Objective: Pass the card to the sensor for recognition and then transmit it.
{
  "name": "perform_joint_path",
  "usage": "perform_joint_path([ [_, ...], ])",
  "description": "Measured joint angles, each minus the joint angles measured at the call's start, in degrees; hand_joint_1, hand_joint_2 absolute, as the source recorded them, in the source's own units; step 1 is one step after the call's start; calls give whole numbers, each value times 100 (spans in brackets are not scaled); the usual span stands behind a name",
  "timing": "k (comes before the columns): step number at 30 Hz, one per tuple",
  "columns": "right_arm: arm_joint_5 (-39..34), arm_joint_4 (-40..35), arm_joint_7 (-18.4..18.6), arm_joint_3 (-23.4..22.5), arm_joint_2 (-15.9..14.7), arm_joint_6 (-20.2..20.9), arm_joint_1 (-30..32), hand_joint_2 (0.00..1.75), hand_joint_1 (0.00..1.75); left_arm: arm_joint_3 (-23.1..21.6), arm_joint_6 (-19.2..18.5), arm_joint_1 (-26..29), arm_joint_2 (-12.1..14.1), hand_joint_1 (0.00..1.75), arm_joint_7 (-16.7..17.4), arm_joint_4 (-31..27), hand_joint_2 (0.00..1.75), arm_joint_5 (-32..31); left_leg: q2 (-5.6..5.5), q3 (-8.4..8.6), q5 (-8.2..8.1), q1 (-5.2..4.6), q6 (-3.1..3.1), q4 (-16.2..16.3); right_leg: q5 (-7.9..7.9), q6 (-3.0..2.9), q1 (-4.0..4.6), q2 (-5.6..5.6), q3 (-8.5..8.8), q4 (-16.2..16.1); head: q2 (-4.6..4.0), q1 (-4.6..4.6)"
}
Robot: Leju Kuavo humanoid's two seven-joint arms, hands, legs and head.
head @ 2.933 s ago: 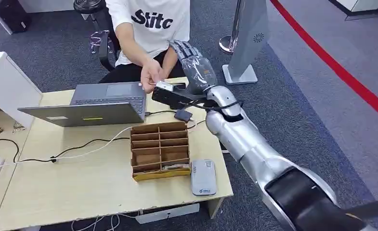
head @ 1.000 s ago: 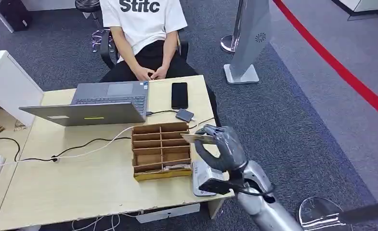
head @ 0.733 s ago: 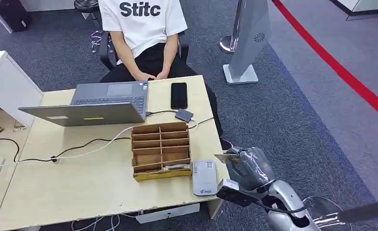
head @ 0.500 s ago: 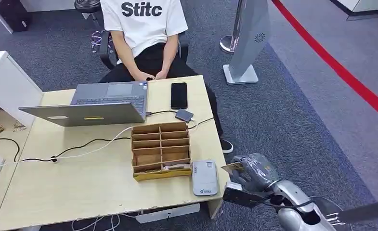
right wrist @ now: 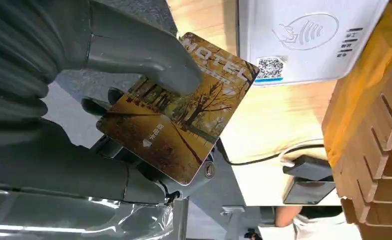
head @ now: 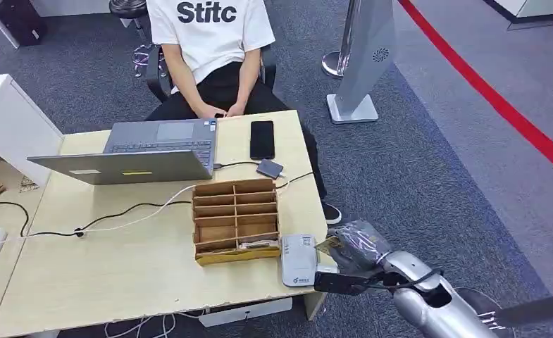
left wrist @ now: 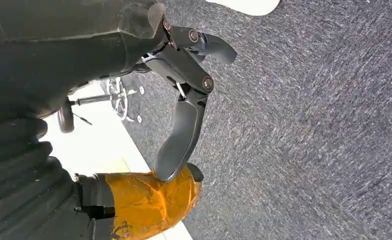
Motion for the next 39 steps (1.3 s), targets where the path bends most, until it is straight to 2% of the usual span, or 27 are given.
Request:
perform_joint_path([
  [10, 85, 391, 39, 597, 35, -9, -478, 175, 175, -2, 0, -16, 0, 0, -15, 0, 175, -52, 0, 2, 0, 0, 0, 0, 0, 0, 0, -1, 1, 0, 0, 2],
  [17, 138, 453, 151, 737, 42, -330, -499, 175, 175, 0, 2, -15, 0, 0, -15, 0, 175, -79, 0, 2, 0, 0, 0, 0, 0, 0, 0, -1, 0, 0, 0, 0],
  [20, 326, 345, 133, 752, 57, -814, -384, 175, 175, 2, 7, -12, -2, 0, -15, 0, 175, -81, -3, 2, 0, 0, 0, 0, 0, 0, 0, -4, 0, 0, 0, 2],
  [24, 1060, -141, 273, 597, 183, -1869, 0, 175, 175, 24, 48, -11, -26, 0, -15, 0, 175, -85, -2, 1, 0, 0, 0, 0, -1, 0, 0, -3, 0, 0, 0, 0],
  [27, 1759, -668, 321, 385, 386, -2735, 352, 175, 175, 81, 74, -4, -52, 0, 15, 0, 175, -107, -2, -3, -1, 2, -1, -2, -3, -1, 3, -3, -2, 0, 0, 0],
  [29, 1893, -916, 286, 363, 520, -2927, 396, 175, 175, 99, 74, -11, -57, 0, 31, 0, 175, -146, 7, 1, -1, 3, -1, -2, -3, -1, 3, 7, -4, 1, 0, 0],
  [32, 1941, -1130, 282, 337, 658, -2942, 399, 175, 175, 101, 74, -31, -55, 0, 31, 0, 175, -157, 5, 0, 0, 3, -1, -2, -3, -1, 3, 5, 1, 1, 0, 0],
  [34, 1739, -1167, 45, 352, 732, -2793, 255, 175, 175, 101, 63, -24, -55, 0, 31, 0, 175, -199, 7, -6, 3, 3, -4, -4, 2, -2, 2, 7, 5, 7, 0, 2],
  [36, 1282, -1039, -318, 550, 824, -2153, -274, 175, 175, 98, 35, -48, -46, 0, 2, 0, 175, -227, 37, -4, 11, 3, -13, -3, 24, -4, 1, 40, -9, 9, 0, 0],
  [37, 1096, -884, -387, 685, 932, -1797, -673, 175, 175, 92, 17, -81, -39, 0, -26, 0, 175, -245, 53, -5, 15, 3, -15, -4, 29, -8, 2, 52, -14, 11, 0, 9],
  [39, 766, -288, -404, 1007, 1360, -1138, -1586, 175, 175, 25, -33, -173, -22, 0, -107, 0, 175, -262, 75, -4, 34, 4, -18, -3, 47, -18, 2, 72, -31, 18, 0, -2],
])
